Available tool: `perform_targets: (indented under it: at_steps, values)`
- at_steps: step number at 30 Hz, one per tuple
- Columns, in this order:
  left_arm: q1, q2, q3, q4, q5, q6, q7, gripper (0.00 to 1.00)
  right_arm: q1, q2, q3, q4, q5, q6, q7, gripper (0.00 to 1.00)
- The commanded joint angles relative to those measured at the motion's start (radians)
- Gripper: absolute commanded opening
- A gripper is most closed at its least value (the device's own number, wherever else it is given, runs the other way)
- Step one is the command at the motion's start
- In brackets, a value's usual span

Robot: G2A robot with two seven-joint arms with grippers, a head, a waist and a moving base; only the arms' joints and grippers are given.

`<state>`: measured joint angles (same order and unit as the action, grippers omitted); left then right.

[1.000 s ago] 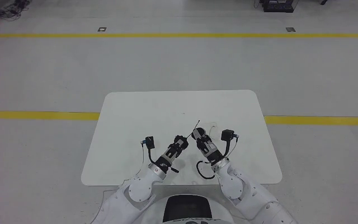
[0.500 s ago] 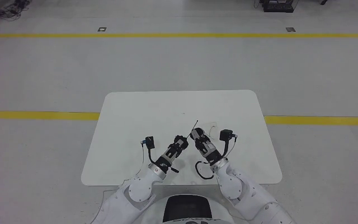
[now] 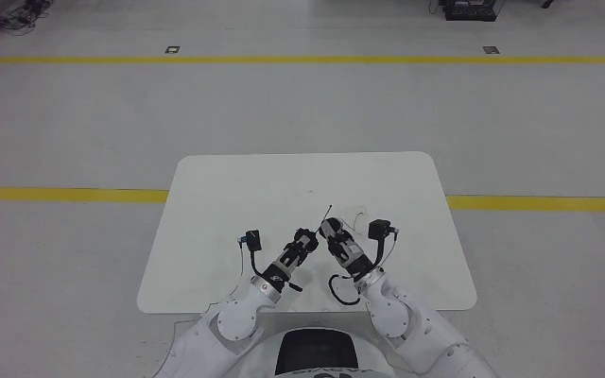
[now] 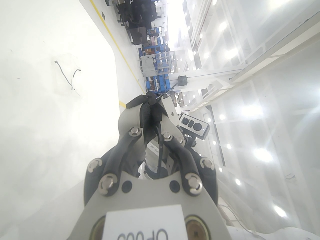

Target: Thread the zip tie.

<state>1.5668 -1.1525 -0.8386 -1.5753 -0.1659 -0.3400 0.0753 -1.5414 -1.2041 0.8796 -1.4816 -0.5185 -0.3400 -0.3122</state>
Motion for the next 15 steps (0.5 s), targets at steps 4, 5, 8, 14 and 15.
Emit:
perform_targets:
  at_steps: [4, 5, 8, 14, 15]
  values:
    - [0.0, 0.0, 0.0, 0.0, 0.0, 0.0, 0.0, 0.0, -0.004, 0.0, 0.001, -0.006, -0.006, 0.0, 0.003, 0.0]
    - [0.0, 0.0, 0.0, 0.0, 0.0, 0.0, 0.0, 0.0, -0.004, 0.0, 0.001, -0.006, -0.007, 0.0, 0.003, 0.0]
    - [0.0, 0.0, 0.0, 0.0, 0.0, 0.0, 0.0, 0.0, -0.005, -0.001, 0.001, -0.006, -0.014, 0.0, 0.004, 0.0]
    - [0.0, 0.0, 0.0, 0.0, 0.0, 0.0, 0.0, 0.0, -0.007, -0.002, 0.002, -0.002, -0.029, 0.0, 0.004, 0.0]
    - [0.0, 0.0, 0.0, 0.0, 0.0, 0.0, 0.0, 0.0, -0.007, -0.002, 0.002, -0.002, -0.03, 0.0, 0.004, 0.0]
